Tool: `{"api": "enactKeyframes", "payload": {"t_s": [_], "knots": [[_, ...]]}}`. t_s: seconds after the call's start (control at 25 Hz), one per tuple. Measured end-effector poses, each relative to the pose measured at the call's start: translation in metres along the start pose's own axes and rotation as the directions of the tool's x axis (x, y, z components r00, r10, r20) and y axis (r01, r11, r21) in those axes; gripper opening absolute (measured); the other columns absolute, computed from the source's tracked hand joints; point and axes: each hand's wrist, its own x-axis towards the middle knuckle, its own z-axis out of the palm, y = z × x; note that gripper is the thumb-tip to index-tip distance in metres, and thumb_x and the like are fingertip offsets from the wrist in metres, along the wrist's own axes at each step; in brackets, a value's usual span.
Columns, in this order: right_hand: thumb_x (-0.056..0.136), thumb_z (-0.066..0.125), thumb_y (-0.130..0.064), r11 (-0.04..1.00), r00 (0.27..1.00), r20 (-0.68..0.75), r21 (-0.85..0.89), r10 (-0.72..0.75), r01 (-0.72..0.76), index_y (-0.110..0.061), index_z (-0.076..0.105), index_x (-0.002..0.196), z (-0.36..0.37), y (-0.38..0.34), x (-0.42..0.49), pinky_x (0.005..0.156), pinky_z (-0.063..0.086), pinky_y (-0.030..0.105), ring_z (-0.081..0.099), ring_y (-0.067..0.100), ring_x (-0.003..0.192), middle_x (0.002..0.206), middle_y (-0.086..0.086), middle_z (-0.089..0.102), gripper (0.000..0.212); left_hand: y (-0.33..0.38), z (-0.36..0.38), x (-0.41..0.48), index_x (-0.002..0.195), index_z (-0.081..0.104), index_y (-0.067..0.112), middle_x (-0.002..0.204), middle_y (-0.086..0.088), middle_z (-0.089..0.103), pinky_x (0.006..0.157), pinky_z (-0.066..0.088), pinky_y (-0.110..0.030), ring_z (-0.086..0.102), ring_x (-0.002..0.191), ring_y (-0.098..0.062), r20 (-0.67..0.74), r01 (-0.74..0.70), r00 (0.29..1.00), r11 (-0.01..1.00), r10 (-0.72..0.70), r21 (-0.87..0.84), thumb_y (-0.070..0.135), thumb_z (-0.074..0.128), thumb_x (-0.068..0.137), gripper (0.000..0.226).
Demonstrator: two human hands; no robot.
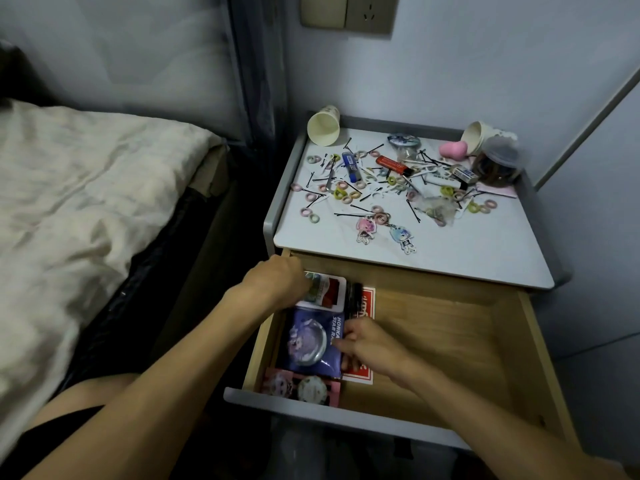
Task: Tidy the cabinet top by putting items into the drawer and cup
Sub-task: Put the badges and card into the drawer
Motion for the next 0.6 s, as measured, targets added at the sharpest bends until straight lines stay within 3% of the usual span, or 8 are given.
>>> {"api": "enactKeyframes", "payload": {"t_s": [0.24, 0.4, 0.6], "knots": [[0.095, 0.056, -0.005, 0.992, 0.994, 0.011, -0.056, 0.112, -0.111, -0.008, 0.061, 0.1, 0.006, -0.002, 0.017, 0.048, 0.046, 0.016, 0.062, 0.007, 0.056, 0.076, 0.004, 0.068, 0.008, 0.004, -0.003, 0.002, 0.129, 0.047, 0.007, 0.133, -0.017, 0.054, 0.089, 0.042, -0.039, 0.053, 0.119, -0.036, -0.019, -0.015, 1.0, 1.0, 0.015, 0.005, 0.033, 0.05, 0.098, 0.041], [0.091, 0.064, -0.006, 0.977, 0.984, -0.081, -0.131, 0.157, -0.167, -0.007, 0.06, 0.091, 0.009, 0.0, 0.024, 0.042, 0.046, 0.017, 0.059, 0.007, 0.044, 0.06, 0.003, 0.065, 0.004, 0.005, -0.003, 0.004, 0.128, 0.049, 0.008, 0.132, -0.015, 0.055, 0.091, 0.044, -0.041, 0.055, 0.118, -0.036, -0.025, -0.029, 0.999, 0.999, 0.029, 0.023, 0.033, 0.05, 0.097, 0.04], [0.093, 0.06, -0.006, 0.979, 0.983, -0.037, -0.088, 0.18, -0.183, -0.007, 0.062, 0.093, 0.005, 0.002, 0.025, 0.052, 0.048, 0.018, 0.059, 0.008, 0.055, 0.07, 0.005, 0.066, 0.003, 0.002, -0.004, 0.005, 0.128, 0.049, 0.007, 0.131, -0.016, 0.055, 0.088, 0.043, -0.039, 0.054, 0.118, -0.036, -0.01, -0.021, 1.0, 0.999, 0.022, 0.043, 0.033, 0.048, 0.098, 0.04]]}}
